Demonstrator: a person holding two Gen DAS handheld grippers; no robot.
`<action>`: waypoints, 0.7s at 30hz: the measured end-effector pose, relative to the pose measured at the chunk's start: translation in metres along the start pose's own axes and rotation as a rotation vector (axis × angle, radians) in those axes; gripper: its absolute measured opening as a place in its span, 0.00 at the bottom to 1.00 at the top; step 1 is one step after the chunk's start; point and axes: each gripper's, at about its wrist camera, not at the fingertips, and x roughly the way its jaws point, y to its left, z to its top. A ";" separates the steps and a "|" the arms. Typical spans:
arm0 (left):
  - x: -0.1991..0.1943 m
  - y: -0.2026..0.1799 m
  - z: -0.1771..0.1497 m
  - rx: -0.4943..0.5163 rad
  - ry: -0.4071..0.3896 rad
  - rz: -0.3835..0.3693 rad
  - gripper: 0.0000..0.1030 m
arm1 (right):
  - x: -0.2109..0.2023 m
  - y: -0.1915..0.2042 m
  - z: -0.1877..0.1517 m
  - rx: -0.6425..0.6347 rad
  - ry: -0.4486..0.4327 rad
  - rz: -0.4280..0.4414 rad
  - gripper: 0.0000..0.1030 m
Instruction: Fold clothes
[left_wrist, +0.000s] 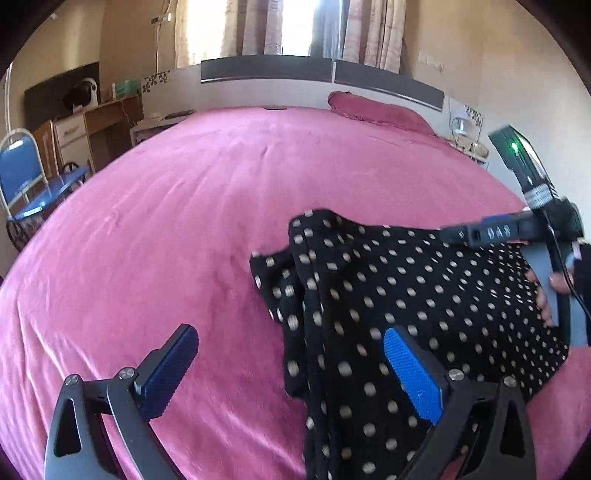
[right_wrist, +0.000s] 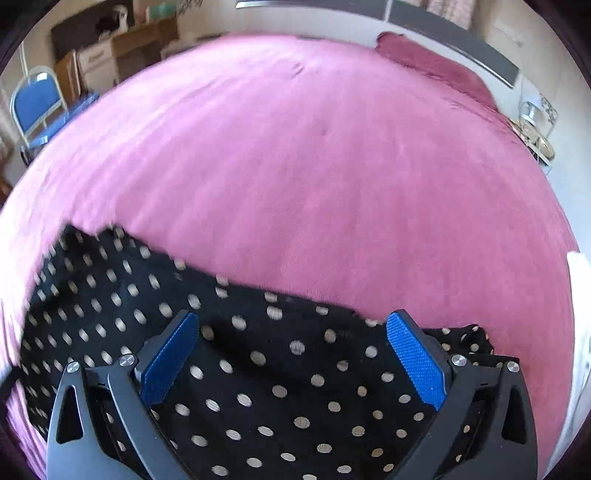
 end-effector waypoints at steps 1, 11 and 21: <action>0.002 0.000 -0.003 -0.012 0.006 -0.006 1.00 | 0.003 0.005 0.002 -0.027 0.013 -0.007 1.00; -0.004 0.004 -0.019 -0.045 0.006 -0.013 1.00 | 0.008 0.022 0.012 0.047 0.036 0.078 1.00; 0.059 -0.026 0.028 0.013 0.109 0.042 1.00 | -0.030 0.023 -0.043 -0.057 0.003 0.128 1.00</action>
